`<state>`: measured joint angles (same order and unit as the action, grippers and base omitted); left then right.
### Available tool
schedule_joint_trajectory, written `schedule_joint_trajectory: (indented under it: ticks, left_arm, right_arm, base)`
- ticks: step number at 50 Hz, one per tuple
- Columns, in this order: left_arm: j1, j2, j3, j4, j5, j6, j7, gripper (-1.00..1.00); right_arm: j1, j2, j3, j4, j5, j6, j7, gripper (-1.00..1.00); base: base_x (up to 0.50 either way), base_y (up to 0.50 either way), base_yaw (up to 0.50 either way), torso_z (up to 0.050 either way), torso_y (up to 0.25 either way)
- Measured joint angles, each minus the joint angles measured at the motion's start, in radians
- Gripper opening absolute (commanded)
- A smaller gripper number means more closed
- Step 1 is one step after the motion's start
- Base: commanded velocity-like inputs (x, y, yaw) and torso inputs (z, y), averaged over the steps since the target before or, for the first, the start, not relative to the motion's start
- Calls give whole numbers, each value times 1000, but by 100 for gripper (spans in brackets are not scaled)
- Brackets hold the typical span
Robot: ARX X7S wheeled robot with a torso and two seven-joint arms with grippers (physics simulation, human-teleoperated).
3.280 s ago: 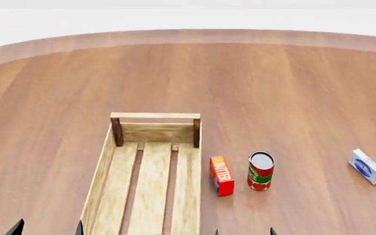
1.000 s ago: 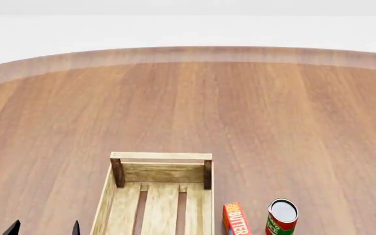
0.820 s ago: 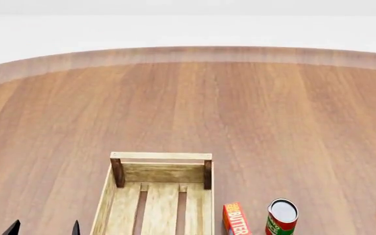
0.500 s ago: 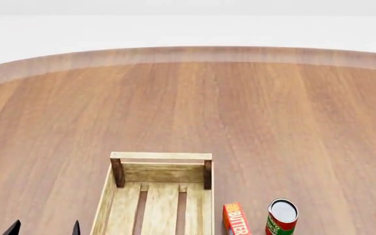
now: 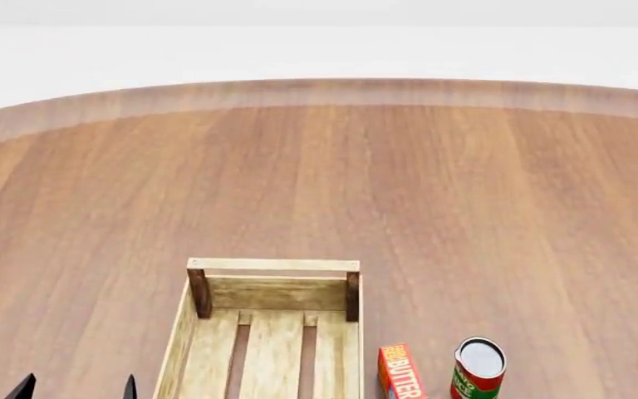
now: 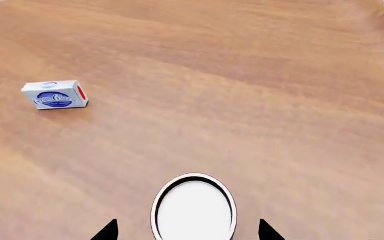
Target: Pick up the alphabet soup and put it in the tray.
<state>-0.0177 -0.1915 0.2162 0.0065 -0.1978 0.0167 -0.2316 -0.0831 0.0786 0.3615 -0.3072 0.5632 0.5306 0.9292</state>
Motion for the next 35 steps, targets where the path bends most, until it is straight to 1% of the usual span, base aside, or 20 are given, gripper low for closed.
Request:
schedule_joint_trajectory:
  ticks: [35]
  left_arm:
    - [-4,-12,18,-3,-12,4,-15,100]
  right_arm:
    - [63,32,-35,206,-21,-95,-9,100]
  base:
    - [0,0,0,0,0]
